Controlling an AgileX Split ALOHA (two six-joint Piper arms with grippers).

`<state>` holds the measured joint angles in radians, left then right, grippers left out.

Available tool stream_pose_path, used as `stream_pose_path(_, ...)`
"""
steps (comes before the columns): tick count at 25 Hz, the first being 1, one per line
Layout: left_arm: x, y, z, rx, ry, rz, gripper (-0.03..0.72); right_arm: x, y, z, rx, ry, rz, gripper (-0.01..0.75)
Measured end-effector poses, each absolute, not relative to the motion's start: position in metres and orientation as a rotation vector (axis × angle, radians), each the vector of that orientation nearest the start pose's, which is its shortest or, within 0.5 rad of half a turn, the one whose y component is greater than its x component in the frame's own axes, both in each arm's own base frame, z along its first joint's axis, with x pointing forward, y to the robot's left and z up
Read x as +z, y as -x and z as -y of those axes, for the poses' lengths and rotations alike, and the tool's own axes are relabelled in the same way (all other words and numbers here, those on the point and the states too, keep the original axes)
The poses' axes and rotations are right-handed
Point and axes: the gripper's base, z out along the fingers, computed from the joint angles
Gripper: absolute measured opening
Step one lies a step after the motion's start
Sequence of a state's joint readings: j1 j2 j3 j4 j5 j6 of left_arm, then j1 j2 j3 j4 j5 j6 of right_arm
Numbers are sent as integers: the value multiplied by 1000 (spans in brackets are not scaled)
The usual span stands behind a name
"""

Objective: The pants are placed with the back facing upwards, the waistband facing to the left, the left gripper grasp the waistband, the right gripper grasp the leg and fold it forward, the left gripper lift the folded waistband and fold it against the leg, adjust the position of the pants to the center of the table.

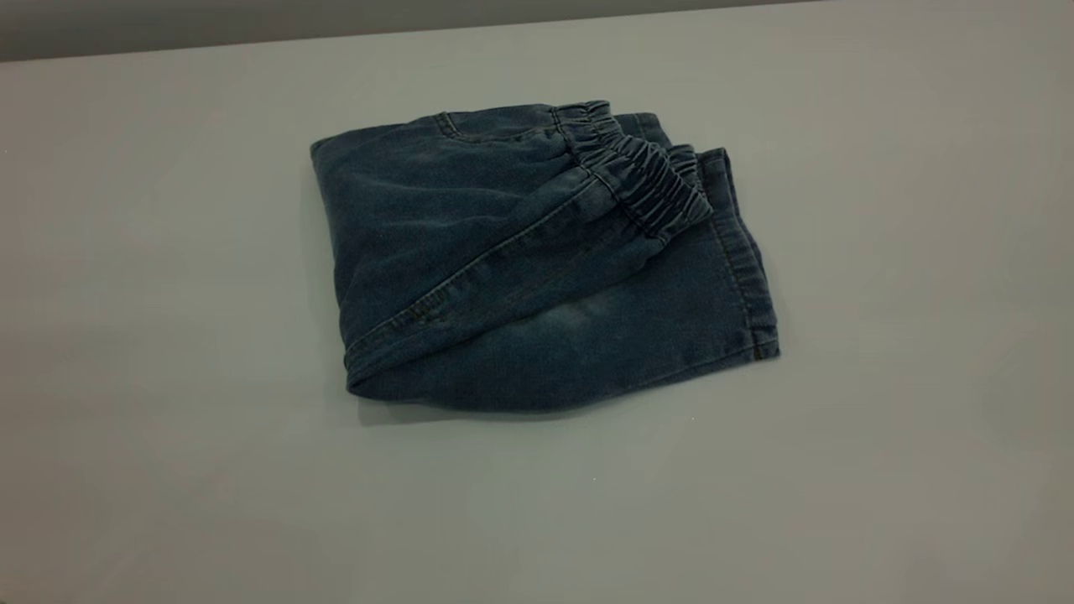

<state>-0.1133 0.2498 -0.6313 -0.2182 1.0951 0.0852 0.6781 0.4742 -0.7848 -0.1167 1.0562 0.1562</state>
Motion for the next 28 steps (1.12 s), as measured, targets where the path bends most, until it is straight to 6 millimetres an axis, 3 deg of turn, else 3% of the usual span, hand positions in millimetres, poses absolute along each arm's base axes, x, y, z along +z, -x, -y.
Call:
stream_pose_path(6,288,-7,14,-227,-183,-2148,527,303,-24,-11,373,566,-2126,279)
stream_pose_path(11,277,-10,14,-228,-180,-2168,527,277,-13,-4,388,571,-2126,279)
stream_pose_path(24,277,-10,14,-228,-176,-2163,521,279,-13,-3,390,568,-2112,279)
stream_pose_path(28,277,-10,14,-228,-176,-2162,521,279,-13,-3,362,497,-2127,279)
